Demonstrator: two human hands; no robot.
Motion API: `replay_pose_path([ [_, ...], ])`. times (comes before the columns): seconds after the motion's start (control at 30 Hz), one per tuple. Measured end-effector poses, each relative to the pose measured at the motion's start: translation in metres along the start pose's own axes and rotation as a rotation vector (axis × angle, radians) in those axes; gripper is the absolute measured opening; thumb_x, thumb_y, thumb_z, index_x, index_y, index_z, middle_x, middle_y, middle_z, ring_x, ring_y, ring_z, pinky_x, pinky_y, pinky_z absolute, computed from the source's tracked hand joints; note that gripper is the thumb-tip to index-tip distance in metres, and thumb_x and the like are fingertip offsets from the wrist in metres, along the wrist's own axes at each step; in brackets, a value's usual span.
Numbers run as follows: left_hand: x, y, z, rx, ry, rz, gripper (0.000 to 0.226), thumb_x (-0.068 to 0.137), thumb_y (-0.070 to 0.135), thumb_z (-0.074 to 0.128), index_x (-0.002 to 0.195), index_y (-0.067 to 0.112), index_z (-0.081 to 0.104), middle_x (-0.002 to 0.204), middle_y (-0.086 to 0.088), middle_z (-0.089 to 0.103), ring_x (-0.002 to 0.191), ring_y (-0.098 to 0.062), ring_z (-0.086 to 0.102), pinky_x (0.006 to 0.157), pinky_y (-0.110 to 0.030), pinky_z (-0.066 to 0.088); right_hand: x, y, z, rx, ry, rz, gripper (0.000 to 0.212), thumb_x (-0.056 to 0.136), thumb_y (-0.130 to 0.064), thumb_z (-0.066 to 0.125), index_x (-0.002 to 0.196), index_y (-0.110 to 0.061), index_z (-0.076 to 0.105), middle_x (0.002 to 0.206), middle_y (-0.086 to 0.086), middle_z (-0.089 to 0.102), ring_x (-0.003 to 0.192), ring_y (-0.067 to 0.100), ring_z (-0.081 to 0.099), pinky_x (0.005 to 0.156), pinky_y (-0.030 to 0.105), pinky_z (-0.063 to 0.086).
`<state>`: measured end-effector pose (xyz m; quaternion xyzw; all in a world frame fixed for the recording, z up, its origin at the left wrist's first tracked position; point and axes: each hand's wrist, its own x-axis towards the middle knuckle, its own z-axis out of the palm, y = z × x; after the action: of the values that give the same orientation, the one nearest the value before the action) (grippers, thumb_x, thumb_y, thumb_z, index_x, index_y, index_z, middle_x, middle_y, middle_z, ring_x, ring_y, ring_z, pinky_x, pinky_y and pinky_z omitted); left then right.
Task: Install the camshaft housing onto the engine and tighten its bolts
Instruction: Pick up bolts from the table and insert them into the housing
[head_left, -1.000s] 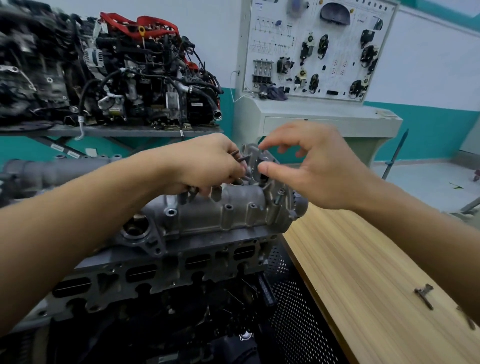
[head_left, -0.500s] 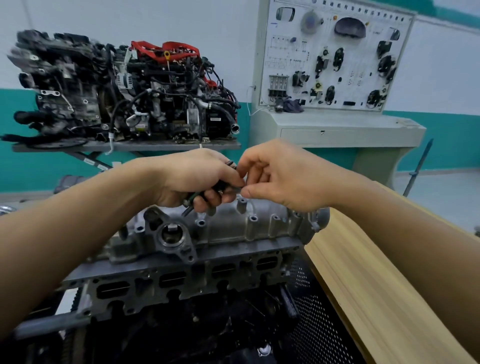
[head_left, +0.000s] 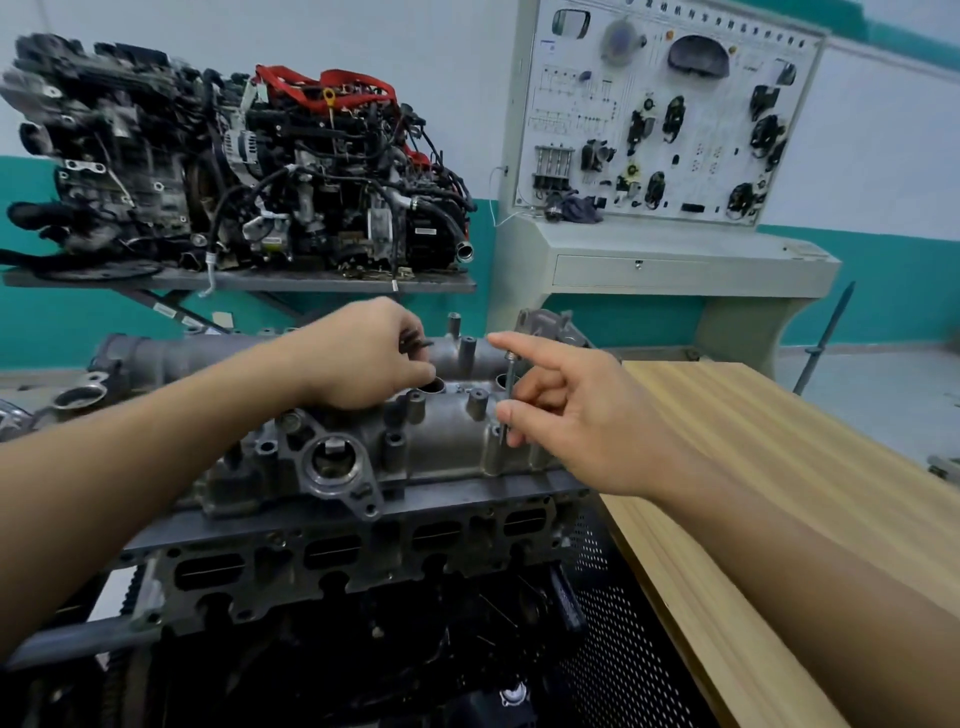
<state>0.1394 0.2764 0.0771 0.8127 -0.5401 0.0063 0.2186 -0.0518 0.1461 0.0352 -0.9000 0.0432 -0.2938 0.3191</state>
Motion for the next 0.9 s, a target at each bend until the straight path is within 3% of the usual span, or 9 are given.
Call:
replay_pose_path([
  [0.2, 0.003, -0.006, 0.005, 0.043, -0.024, -0.029, 0.016, 0.091, 0.033, 0.069, 0.083, 0.018, 0.068, 0.078, 0.003, 0.066, 0.073, -0.009, 0.06, 0.06, -0.022, 0.042, -0.01, 0.014, 0.019, -0.013, 0.138, -0.108, 0.049, 0.091, -0.01, 0.071, 0.137, -0.02, 0.057, 0.079, -0.007, 0.071, 0.074, 0.015, 0.069, 0.073, 0.032, 0.058],
  [0.37, 0.002, -0.005, 0.006, 0.068, -0.043, -0.026, 0.017, 0.093, 0.03, 0.067, 0.087, 0.014, 0.068, 0.083, 0.0, 0.067, 0.077, -0.015, 0.06, 0.063, -0.028, 0.041, -0.005, 0.02, 0.019, 0.007, 0.295, -0.129, 0.053, 0.092, -0.012, 0.069, 0.14, -0.028, 0.052, 0.078, -0.006, 0.071, 0.073, 0.014, 0.07, 0.071, 0.034, 0.06],
  [0.47, 0.001, -0.006, 0.005, 0.057, -0.036, -0.021, 0.015, 0.093, 0.03, 0.066, 0.087, 0.016, 0.068, 0.083, 0.001, 0.066, 0.077, -0.011, 0.059, 0.064, -0.028, 0.04, -0.004, 0.021, 0.018, -0.051, 0.244, -0.18, 0.052, 0.092, -0.01, 0.069, 0.14, -0.023, 0.054, 0.08, -0.006, 0.069, 0.071, 0.015, 0.068, 0.068, 0.034, 0.058],
  [0.6, -0.001, -0.007, 0.005, 0.038, -0.024, -0.019, 0.014, 0.092, 0.03, 0.067, 0.084, 0.018, 0.069, 0.079, 0.003, 0.067, 0.076, -0.013, 0.061, 0.063, -0.026, 0.042, -0.009, 0.026, 0.019, -0.106, 0.163, -0.204, 0.049, 0.091, -0.008, 0.07, 0.137, -0.019, 0.058, 0.084, -0.009, 0.07, 0.075, 0.01, 0.067, 0.072, 0.022, 0.055],
  [0.73, -0.002, -0.007, 0.004, 0.041, -0.032, -0.027, 0.015, 0.093, 0.03, 0.066, 0.086, 0.017, 0.07, 0.082, 0.001, 0.069, 0.08, -0.016, 0.063, 0.07, -0.029, 0.047, -0.013, 0.028, 0.023, -0.239, 0.151, -0.232, 0.033, 0.095, -0.014, 0.064, 0.128, -0.011, 0.066, 0.107, -0.004, 0.07, 0.103, 0.01, 0.061, 0.094, 0.029, 0.05],
  [0.83, -0.003, -0.006, 0.004, 0.069, -0.046, -0.043, 0.018, 0.094, 0.03, 0.065, 0.088, 0.014, 0.072, 0.085, -0.003, 0.071, 0.084, -0.021, 0.065, 0.077, -0.034, 0.051, -0.015, 0.025, 0.017, -0.243, 0.063, -0.174, 0.032, 0.1, -0.016, 0.055, 0.13, -0.014, 0.065, 0.115, -0.007, 0.065, 0.112, 0.01, 0.056, 0.099, 0.027, 0.045],
  [0.9, -0.004, -0.005, 0.003, 0.109, -0.068, -0.065, 0.026, 0.095, 0.033, 0.063, 0.088, 0.009, 0.071, 0.085, -0.008, 0.071, 0.083, -0.026, 0.065, 0.078, -0.038, 0.053, -0.013, 0.022, 0.011, -0.21, 0.02, -0.105, 0.03, 0.101, -0.016, 0.054, 0.129, -0.016, 0.066, 0.111, -0.01, 0.065, 0.107, 0.006, 0.058, 0.094, 0.019, 0.044],
])
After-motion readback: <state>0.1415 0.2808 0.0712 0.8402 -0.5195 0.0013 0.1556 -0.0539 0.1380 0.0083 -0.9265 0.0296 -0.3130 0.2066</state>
